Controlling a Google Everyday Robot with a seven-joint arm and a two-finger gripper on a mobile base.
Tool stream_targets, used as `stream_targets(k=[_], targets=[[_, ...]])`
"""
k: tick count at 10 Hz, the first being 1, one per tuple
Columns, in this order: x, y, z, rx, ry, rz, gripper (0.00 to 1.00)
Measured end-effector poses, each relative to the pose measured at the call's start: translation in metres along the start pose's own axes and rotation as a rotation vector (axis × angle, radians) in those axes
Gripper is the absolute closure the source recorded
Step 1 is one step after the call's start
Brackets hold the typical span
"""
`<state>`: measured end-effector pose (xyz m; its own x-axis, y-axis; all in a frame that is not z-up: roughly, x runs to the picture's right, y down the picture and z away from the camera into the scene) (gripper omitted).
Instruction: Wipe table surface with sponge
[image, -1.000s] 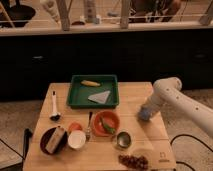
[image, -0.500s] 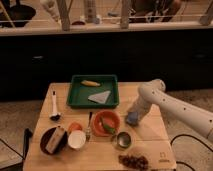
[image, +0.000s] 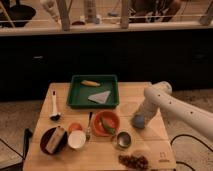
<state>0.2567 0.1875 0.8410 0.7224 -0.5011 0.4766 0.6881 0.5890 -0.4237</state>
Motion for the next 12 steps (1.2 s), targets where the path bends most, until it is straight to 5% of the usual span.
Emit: stream_targets(k=[2,6,8,9,12], targets=[[0.032,0.019,-0.007,-0.005,0.029,0.042,1.00],[0.057,0.005,-0.010,0.016,0.046,0.039,1.00],[0.053,-0.007,-0.008,0.023,0.038,0.021,1.00],[0.014,-0.048,0.000,0.040,0.001,-0.051,1.00],[-0.019,-0.062,0.005,0.042,-0.023,-0.069,1.00]])
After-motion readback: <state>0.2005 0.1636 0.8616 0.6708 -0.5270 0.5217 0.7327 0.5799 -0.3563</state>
